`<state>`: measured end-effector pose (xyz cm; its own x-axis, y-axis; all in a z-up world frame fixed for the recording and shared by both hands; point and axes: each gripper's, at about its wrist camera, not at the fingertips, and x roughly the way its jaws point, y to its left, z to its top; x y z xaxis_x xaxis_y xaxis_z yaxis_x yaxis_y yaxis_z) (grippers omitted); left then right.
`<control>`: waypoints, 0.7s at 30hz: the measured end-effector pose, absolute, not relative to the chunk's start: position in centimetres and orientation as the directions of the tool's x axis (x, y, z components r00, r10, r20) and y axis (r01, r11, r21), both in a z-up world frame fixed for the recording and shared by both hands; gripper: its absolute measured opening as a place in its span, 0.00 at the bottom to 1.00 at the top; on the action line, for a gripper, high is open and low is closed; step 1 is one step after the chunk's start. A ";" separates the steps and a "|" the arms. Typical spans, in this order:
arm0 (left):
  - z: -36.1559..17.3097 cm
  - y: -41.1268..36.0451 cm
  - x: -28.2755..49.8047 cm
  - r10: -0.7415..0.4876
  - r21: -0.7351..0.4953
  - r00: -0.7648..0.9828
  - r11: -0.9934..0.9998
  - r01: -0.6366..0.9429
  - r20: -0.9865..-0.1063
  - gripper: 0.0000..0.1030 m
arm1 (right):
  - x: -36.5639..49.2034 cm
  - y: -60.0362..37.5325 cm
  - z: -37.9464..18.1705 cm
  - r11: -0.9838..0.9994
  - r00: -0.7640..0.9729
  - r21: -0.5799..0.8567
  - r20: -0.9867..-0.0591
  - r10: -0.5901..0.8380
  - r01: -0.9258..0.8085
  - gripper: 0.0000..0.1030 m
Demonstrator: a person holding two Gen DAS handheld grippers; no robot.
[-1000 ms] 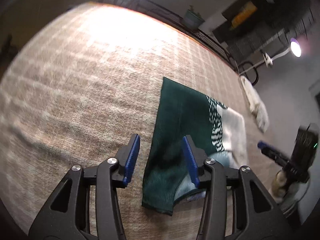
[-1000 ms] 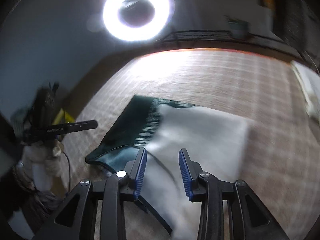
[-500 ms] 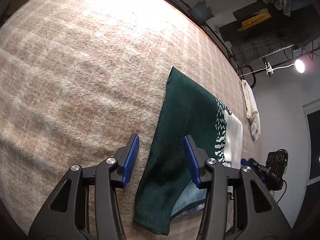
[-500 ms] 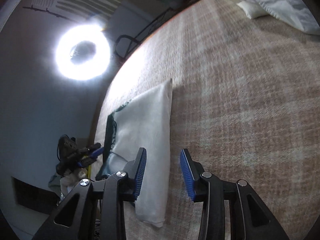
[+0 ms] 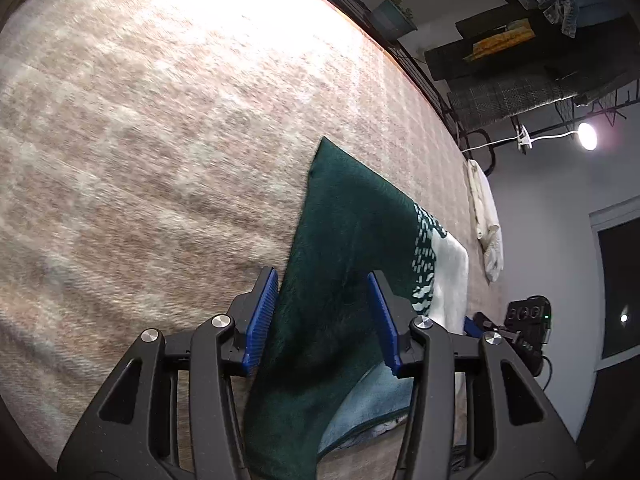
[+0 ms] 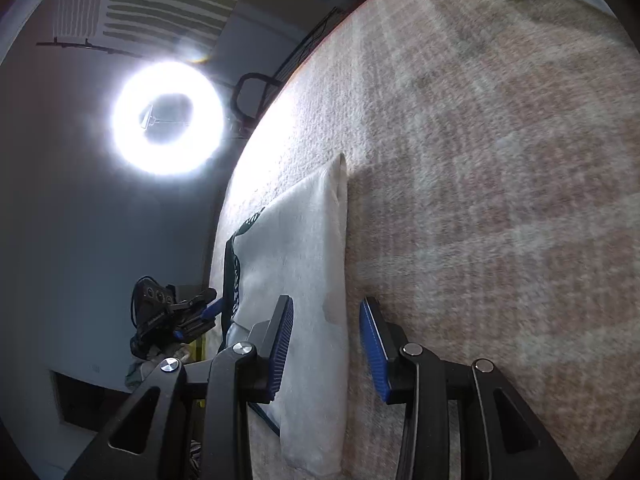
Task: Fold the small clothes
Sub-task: 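Close the left tool on the green edge while the right tool grips the white edge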
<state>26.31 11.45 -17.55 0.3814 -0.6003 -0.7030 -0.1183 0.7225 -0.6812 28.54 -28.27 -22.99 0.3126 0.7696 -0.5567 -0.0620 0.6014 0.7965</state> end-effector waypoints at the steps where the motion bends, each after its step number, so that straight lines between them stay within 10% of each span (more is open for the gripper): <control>1: -17.5 11.3 26.4 -0.598 -0.679 0.382 0.725 -0.116 -0.704 0.45 | 28.6 -28.0 -23.0 0.601 0.309 0.796 -0.556 0.772 -0.069 0.32; 6: -17.4 10.2 27.0 -0.594 -0.676 0.387 0.728 -0.115 -0.705 0.45 | 28.1 -26.6 -23.1 0.599 0.300 0.796 -0.553 0.777 -0.086 0.26; 14: -17.7 8.4 27.6 -0.557 -0.630 0.369 0.769 -0.111 -0.744 0.08 | 27.9 -24.5 -23.0 0.618 0.291 0.781 -0.573 0.767 -0.090 0.12; 21: -15.7 6.6 26.9 -0.472 -0.537 0.417 0.842 -0.047 -0.777 0.02 | 27.1 -23.2 -20.8 0.730 0.323 0.666 -0.664 0.675 -0.155 0.01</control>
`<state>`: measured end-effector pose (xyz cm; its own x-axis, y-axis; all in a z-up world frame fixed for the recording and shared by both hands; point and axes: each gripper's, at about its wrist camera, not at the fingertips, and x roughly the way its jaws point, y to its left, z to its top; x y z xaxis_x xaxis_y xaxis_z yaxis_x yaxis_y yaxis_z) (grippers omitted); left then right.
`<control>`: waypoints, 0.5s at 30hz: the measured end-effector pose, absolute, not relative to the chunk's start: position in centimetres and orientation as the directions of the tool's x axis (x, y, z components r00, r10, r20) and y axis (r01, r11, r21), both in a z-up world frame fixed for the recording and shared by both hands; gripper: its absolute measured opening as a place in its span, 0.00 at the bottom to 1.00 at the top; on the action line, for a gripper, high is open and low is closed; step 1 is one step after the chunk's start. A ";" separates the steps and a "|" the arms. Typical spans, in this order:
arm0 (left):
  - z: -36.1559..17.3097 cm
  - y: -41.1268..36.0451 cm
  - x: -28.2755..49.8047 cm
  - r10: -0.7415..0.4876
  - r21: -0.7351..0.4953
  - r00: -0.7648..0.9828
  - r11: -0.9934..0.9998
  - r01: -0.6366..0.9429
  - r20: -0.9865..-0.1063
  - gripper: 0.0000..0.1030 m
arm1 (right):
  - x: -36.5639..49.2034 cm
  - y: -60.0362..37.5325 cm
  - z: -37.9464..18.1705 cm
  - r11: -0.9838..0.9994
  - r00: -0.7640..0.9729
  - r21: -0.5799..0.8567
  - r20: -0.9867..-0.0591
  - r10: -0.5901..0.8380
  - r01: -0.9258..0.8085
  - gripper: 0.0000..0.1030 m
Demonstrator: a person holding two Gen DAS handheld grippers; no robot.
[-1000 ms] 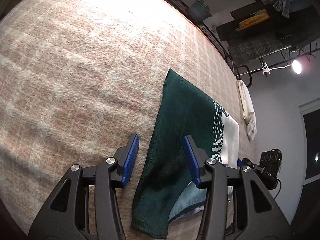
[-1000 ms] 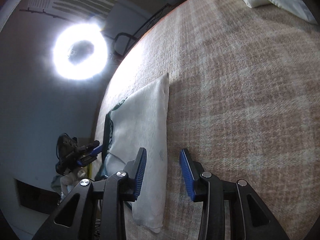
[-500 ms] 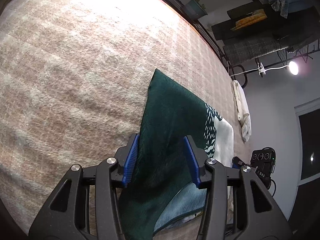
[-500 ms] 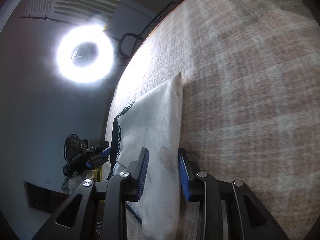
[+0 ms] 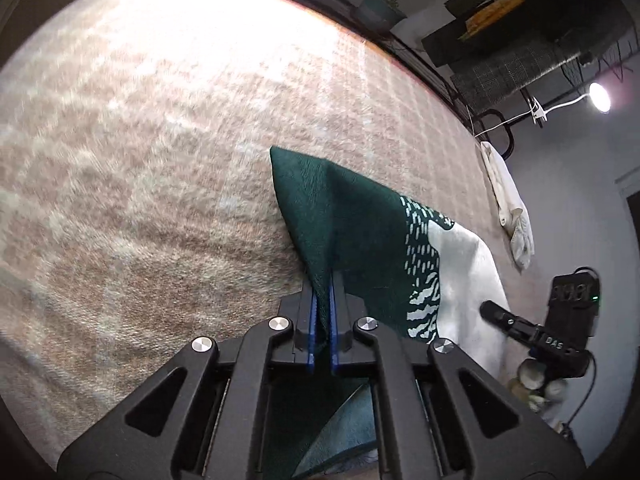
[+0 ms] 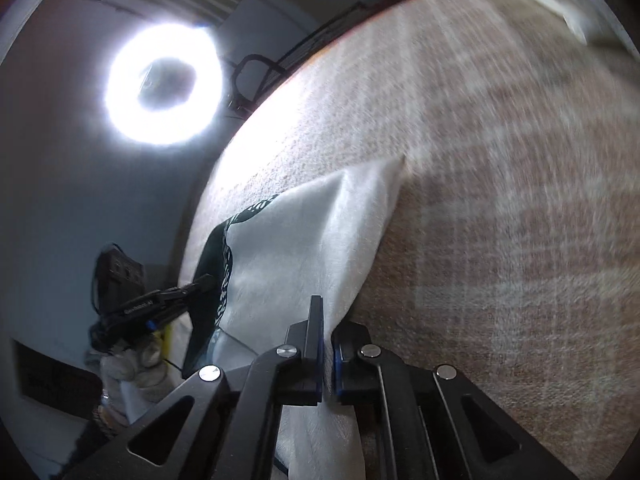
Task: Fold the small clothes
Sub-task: 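Close the left tool on the green edge while the right tool grips the white edge, then lift the folded shirt with both tools and carry it toward the bed's end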
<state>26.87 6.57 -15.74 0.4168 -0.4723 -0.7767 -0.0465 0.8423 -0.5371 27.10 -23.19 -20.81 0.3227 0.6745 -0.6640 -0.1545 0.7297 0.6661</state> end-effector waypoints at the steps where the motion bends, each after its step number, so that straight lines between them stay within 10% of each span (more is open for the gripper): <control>1: -15.5 6.4 26.8 -0.470 -0.535 0.423 0.844 -0.042 -0.775 0.02 | 26.9 -22.9 -20.2 0.743 0.331 0.648 -0.672 0.662 -0.170 0.01; 11: -15.1 6.1 26.5 -0.439 -0.501 0.438 0.865 -0.029 -0.784 0.02 | 26.2 -22.4 -18.9 0.778 0.345 0.593 -0.700 0.625 -0.207 0.01; 15: -16.3 6.3 26.6 -0.432 -0.495 0.417 0.868 -0.049 -0.799 0.02 | 26.4 -23.3 -20.2 0.788 0.340 0.598 -0.718 0.607 -0.145 0.22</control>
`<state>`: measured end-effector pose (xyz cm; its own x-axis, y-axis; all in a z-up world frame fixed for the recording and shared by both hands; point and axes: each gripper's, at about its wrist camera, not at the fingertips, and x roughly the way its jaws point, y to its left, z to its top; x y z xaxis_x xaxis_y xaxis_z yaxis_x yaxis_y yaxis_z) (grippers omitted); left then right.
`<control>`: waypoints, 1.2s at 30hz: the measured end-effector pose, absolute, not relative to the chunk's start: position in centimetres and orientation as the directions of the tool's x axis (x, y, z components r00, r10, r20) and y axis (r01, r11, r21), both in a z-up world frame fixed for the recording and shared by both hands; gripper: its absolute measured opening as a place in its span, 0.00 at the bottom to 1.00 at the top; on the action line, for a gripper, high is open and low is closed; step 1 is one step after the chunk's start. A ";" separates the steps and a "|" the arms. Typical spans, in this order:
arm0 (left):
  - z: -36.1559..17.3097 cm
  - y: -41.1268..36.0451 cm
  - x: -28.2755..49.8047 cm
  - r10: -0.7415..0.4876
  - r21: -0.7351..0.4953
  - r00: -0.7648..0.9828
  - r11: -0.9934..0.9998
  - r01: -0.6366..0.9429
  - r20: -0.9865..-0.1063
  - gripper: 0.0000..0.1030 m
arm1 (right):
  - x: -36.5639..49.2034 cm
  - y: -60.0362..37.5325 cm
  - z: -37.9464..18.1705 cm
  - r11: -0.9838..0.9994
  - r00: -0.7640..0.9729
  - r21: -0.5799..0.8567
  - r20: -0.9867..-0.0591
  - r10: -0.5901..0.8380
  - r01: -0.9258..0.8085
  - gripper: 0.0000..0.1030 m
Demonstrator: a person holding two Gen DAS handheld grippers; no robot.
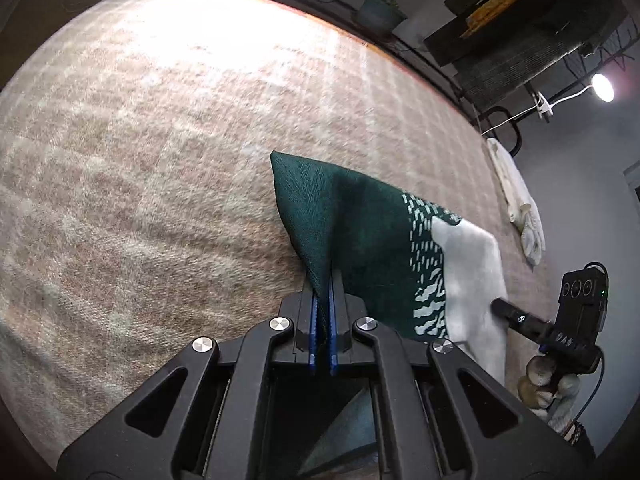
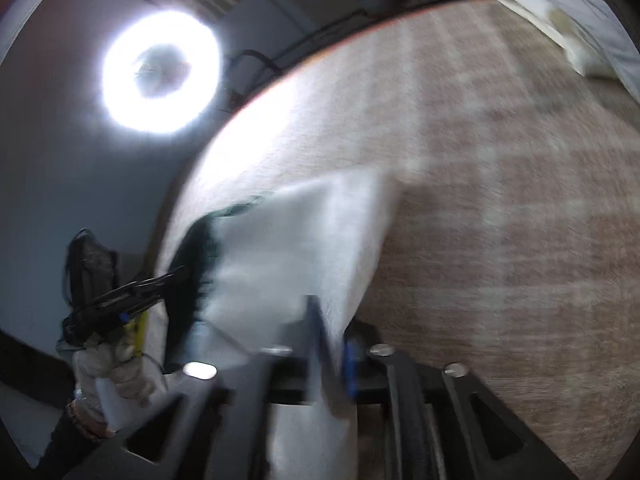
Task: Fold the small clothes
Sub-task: 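Lift the folded shirt with both tools and carry it toward the bed's end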
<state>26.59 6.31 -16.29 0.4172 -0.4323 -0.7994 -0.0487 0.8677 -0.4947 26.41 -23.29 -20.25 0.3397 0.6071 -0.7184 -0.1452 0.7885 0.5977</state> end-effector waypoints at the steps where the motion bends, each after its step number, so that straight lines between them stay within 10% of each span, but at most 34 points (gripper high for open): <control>1: -16.4 6.3 26.6 -0.430 -0.492 0.416 0.870 -0.047 -0.801 0.02 | 26.4 -24.0 -20.6 0.771 0.348 0.625 -0.700 0.624 -0.127 0.22; 5: -16.6 6.1 26.7 -0.419 -0.479 0.411 0.877 -0.048 -0.809 0.02 | 26.8 -24.7 -21.0 0.742 0.358 0.662 -0.671 0.649 -0.107 0.22; 7: -16.3 6.0 26.6 -0.415 -0.476 0.419 0.878 -0.048 -0.808 0.02 | 27.0 -24.2 -20.9 0.745 0.352 0.656 -0.674 0.650 -0.122 0.01; 36: -6.7 -4.3 27.0 -0.468 -0.433 0.526 0.879 0.199 -0.710 0.02 | 24.4 -29.2 -9.9 0.886 0.563 0.394 -0.686 0.461 -0.246 0.00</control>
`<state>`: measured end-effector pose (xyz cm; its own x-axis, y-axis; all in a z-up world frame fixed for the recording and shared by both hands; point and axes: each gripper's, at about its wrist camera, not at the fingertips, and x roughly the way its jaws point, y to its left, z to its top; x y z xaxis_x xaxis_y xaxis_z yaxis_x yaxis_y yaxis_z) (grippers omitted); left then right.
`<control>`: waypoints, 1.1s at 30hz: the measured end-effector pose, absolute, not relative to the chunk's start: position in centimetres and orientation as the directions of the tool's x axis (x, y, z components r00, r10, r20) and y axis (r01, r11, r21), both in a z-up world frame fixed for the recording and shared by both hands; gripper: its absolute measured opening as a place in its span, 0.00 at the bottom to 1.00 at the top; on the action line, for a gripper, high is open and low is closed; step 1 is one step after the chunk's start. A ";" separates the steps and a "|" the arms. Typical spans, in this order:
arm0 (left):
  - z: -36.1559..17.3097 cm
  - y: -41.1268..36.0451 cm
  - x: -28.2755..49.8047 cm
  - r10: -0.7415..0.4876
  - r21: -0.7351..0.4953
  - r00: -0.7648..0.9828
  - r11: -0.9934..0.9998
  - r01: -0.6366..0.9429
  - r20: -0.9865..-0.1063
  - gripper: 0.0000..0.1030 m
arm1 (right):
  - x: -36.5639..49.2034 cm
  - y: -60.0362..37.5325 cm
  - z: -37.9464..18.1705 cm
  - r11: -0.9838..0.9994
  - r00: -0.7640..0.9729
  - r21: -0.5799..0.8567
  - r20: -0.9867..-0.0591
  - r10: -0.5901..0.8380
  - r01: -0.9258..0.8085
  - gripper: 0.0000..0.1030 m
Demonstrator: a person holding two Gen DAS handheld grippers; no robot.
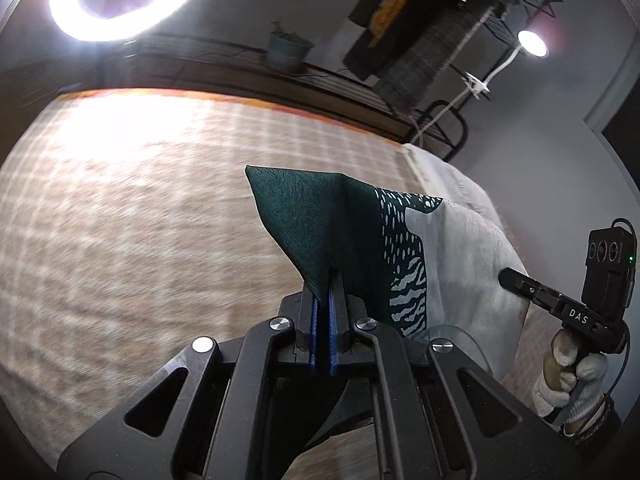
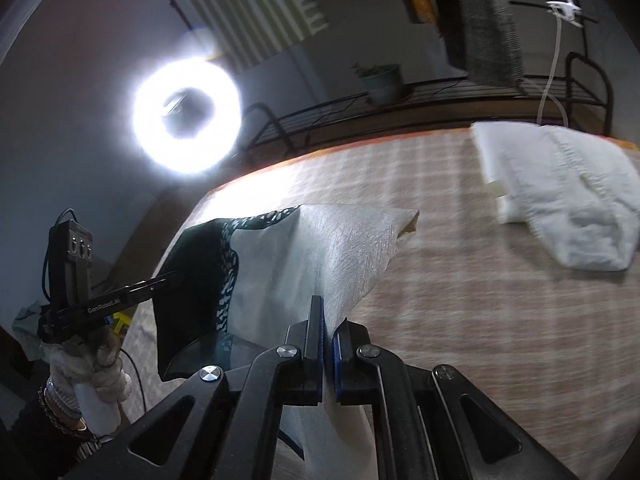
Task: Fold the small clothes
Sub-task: 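Lift the folded shirt with both tools and carry it toward the bed's end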
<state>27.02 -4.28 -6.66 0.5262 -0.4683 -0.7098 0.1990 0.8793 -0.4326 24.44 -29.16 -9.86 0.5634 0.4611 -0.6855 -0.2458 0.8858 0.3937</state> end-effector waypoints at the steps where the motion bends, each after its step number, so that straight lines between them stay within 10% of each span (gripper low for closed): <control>1: -6.5 -5.4 27.5 -0.476 -0.434 0.523 0.876 0.211 -0.707 0.02 | 24.4 -29.8 -9.6 0.891 0.569 0.386 -0.687 0.452 -0.241 0.00; 33: -7.1 -36.7 48.8 -0.518 -0.323 0.504 0.845 0.426 -0.691 0.02 | 40.6 -57.3 -7.3 0.995 0.706 0.094 -0.707 0.048 0.027 0.00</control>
